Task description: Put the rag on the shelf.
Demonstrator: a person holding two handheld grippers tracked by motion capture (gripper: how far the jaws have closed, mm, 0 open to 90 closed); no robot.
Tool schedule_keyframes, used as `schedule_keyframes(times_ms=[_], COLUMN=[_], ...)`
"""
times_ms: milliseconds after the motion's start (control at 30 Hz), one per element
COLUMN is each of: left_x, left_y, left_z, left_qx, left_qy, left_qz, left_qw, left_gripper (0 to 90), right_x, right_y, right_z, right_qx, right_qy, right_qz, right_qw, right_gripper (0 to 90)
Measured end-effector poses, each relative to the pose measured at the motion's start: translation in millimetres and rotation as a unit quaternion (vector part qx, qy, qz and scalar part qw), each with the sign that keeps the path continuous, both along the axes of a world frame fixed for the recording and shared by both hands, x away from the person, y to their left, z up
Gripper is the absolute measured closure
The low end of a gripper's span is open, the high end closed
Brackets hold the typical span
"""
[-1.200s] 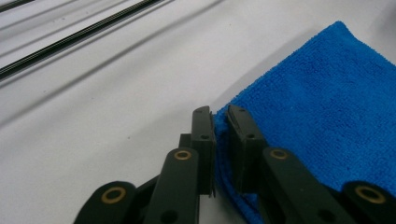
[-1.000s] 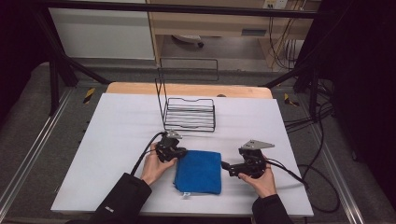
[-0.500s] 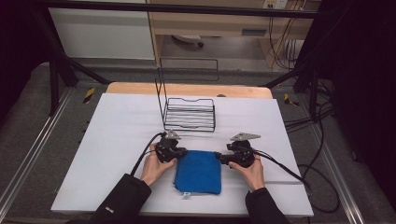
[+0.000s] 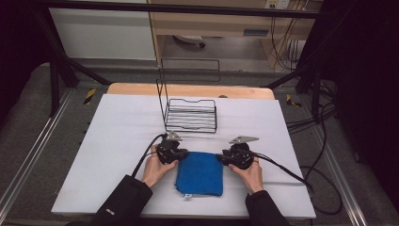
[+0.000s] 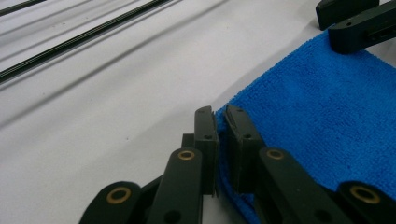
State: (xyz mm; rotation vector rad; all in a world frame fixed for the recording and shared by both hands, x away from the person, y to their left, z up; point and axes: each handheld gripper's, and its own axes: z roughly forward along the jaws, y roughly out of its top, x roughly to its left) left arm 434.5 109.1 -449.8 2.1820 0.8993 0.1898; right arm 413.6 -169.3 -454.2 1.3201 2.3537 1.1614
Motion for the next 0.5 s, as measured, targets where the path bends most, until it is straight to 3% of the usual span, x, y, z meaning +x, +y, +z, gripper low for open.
schedule_keyframes(times_ms=[333, 500], left_x=[0.5, 1.4], left_y=[0.5, 1.2], left_z=[-0.2, -0.4], left_qx=[-0.003, -0.009], left_qy=[0.002, 0.006], left_qz=[0.000, 0.001], left_qw=[1.0000, 0.9999], left_gripper=[83.5, 83.7], right_x=[-0.6, 0.2], right_y=[0.7, 0.2], right_z=[1.3, 2.8], right_qx=[0.024, 0.032], right_qy=[0.040, 0.051], right_qz=[0.000, -0.004], right_qw=[0.9989, 0.9982], right_gripper=[83.3, 86.4])
